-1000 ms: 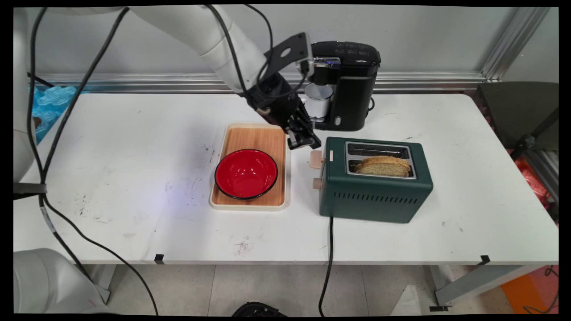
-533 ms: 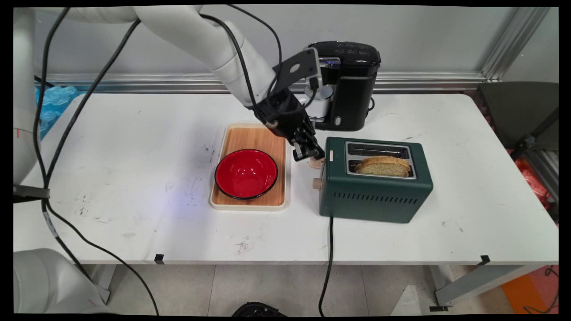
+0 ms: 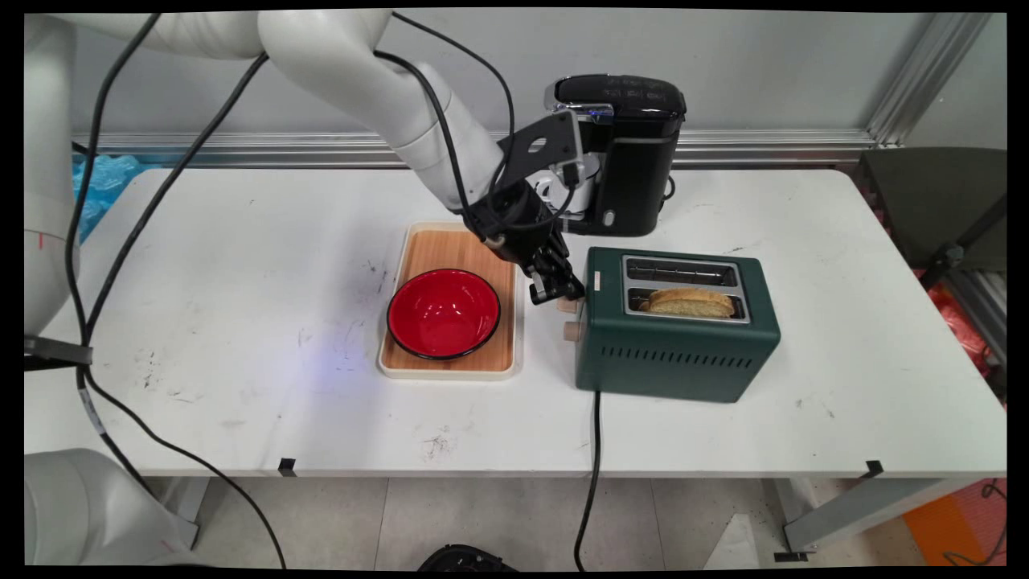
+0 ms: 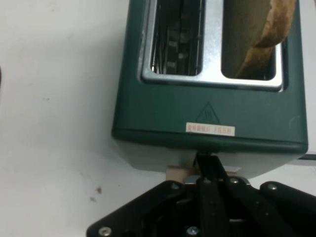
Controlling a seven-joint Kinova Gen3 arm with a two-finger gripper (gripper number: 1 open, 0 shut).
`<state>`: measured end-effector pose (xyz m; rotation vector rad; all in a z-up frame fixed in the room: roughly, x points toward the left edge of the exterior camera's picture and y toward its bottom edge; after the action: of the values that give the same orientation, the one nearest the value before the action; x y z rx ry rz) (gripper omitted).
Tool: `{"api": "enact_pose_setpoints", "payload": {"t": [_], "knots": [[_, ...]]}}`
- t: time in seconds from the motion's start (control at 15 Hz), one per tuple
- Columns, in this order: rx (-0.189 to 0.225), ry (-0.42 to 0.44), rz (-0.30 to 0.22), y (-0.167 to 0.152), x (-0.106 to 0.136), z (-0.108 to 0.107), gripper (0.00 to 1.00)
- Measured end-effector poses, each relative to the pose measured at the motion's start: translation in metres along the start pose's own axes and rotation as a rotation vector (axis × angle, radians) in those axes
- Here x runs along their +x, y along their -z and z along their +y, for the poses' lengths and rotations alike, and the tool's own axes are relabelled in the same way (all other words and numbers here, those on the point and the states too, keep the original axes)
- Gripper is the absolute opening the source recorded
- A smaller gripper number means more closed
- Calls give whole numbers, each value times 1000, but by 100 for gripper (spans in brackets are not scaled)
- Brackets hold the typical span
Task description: Press the toaster switch
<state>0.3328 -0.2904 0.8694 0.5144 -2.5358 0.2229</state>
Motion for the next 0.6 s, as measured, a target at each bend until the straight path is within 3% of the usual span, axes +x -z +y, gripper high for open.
{"api": "enact_pose_setpoints", "payload": {"t": [0.6], "knots": [[-4, 1, -27, -18, -16, -1, 0]]}}
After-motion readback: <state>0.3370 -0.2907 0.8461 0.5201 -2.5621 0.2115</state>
